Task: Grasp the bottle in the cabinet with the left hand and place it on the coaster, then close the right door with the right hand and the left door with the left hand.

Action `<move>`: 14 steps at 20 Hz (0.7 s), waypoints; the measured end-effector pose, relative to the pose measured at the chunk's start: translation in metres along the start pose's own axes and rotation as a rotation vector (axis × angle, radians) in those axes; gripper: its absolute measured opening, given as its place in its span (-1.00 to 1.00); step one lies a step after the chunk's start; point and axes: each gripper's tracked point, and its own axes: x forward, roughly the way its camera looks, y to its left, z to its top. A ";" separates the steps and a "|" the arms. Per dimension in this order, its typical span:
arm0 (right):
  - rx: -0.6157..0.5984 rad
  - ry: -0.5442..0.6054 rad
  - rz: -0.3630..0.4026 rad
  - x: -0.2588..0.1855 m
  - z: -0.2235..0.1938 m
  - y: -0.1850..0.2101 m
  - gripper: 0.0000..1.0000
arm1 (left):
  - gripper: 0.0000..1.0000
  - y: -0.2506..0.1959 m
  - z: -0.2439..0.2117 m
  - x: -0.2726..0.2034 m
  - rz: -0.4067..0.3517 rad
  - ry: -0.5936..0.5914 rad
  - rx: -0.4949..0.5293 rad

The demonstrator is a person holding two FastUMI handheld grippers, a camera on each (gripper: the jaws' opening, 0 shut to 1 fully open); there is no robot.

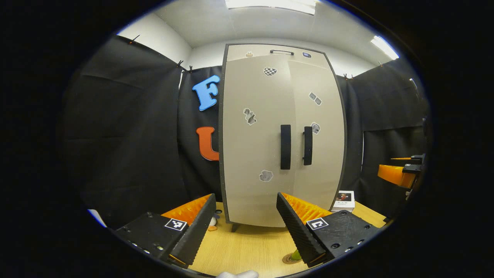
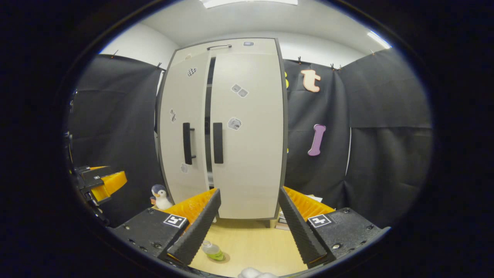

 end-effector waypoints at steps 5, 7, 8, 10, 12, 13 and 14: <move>-0.002 -0.010 -0.001 -0.001 0.003 -0.001 0.99 | 0.93 -0.003 -0.002 -0.001 -0.004 0.011 0.005; -0.002 -0.011 -0.001 -0.001 0.002 -0.001 0.98 | 0.93 -0.004 -0.004 -0.001 -0.007 0.015 0.008; 0.000 -0.011 -0.001 -0.002 0.001 -0.001 0.99 | 0.93 -0.005 -0.004 -0.003 -0.006 0.015 0.010; 0.001 -0.009 -0.002 -0.003 0.000 -0.001 0.99 | 0.93 -0.005 -0.004 -0.003 -0.005 0.016 0.013; 0.003 -0.009 -0.002 -0.003 -0.001 -0.002 0.99 | 0.93 -0.006 -0.004 -0.003 -0.006 0.017 0.012; 0.003 -0.009 -0.002 -0.004 -0.001 -0.002 0.99 | 0.93 -0.006 -0.004 -0.004 -0.009 0.017 0.012; 0.003 -0.012 -0.003 -0.004 0.000 -0.002 0.99 | 0.93 -0.007 -0.003 -0.005 -0.012 0.017 0.014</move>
